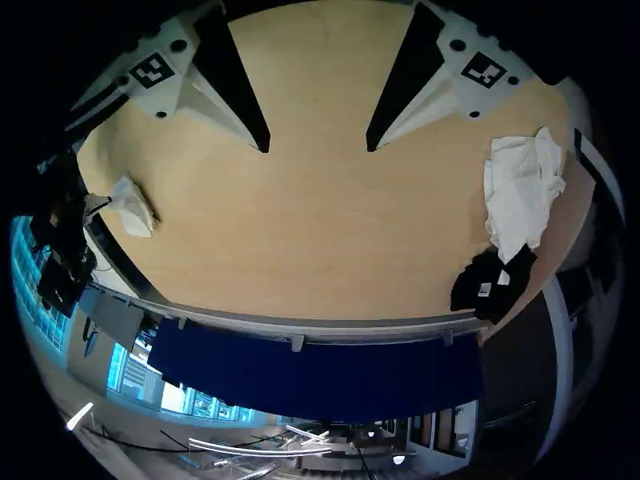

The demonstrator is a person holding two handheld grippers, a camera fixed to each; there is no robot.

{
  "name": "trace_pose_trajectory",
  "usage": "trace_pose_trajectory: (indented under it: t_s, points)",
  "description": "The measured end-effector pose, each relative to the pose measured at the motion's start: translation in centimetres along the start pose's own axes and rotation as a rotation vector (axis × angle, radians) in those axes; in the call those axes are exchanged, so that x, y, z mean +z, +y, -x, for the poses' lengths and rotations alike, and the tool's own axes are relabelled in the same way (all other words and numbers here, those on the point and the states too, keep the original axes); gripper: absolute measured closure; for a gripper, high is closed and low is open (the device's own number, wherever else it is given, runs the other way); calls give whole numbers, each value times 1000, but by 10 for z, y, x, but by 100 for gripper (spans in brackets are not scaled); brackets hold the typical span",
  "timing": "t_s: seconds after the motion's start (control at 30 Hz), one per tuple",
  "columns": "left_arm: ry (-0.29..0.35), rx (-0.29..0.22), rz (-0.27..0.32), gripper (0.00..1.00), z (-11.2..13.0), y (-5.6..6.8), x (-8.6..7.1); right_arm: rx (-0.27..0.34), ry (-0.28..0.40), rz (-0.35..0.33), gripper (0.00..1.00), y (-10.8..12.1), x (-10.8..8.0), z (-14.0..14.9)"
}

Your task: Fold towel

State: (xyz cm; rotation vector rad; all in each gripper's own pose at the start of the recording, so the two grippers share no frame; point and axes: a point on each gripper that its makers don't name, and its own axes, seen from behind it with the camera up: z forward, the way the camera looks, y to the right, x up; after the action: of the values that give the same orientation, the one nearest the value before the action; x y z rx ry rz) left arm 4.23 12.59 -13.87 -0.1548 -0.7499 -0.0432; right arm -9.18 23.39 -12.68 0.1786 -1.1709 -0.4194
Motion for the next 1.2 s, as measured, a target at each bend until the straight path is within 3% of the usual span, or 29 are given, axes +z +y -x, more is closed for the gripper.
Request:
trace_pose_trajectory:
  t_s: [0.33,0.5,0.77,1.2]
  points:
    - [-2,2,-4,11,1,0,0,33,-25,9,93,-7,17,12]
    - [-3,6,-6,11,0,0,0,43,-20,10,82,-7,18,11]
    - [-1,7,-4,11,-3,0,0,57,19,9,55,-6,10,9]
    - [1,16,4,11,-5,2,1,55,66,9,34,-3,-5,-1]
